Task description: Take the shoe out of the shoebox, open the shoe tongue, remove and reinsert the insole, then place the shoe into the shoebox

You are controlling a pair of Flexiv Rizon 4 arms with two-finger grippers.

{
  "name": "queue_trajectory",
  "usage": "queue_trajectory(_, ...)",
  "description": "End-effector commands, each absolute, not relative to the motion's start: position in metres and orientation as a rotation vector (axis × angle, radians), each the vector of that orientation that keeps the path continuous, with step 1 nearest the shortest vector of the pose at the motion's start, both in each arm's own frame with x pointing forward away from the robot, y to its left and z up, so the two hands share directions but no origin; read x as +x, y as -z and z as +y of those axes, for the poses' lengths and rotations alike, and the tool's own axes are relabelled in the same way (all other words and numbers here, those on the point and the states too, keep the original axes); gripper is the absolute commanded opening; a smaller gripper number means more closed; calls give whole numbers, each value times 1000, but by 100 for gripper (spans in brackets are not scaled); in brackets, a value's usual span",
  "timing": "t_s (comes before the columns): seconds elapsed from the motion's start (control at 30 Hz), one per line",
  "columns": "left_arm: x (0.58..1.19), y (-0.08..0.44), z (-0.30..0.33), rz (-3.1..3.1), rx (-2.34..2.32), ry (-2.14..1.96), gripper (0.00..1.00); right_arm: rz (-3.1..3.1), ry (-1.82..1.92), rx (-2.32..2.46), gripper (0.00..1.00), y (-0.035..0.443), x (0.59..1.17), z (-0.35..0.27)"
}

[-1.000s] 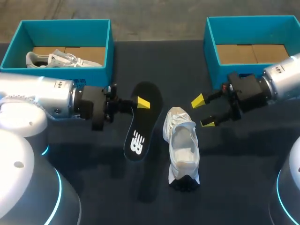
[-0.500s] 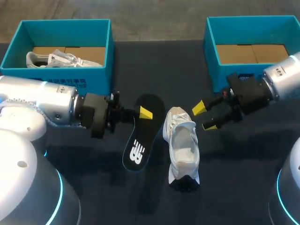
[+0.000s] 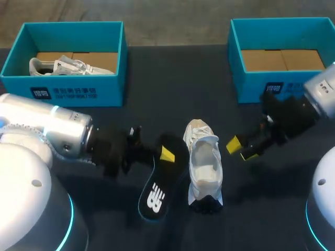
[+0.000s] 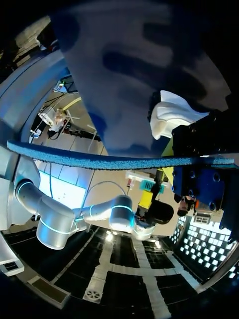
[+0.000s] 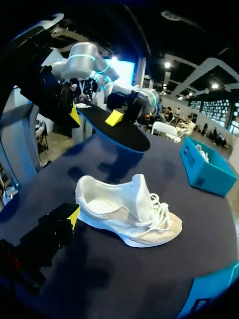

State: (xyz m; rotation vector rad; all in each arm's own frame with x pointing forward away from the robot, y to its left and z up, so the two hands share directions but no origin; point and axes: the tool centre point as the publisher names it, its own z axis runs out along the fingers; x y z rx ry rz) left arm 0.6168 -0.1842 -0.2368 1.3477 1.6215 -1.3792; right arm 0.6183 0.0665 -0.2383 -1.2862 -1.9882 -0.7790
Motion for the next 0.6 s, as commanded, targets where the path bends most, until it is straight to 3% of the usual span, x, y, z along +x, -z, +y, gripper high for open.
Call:
queue_trajectory(0.03,609,248,-195,1638,1346,1405,0,-2120,760,-1253,100,240,604,65)
queue_trajectory(0.6,605,259,-211,1700,1353,1484,0,-2407,700,-1100,100,240,609,65)
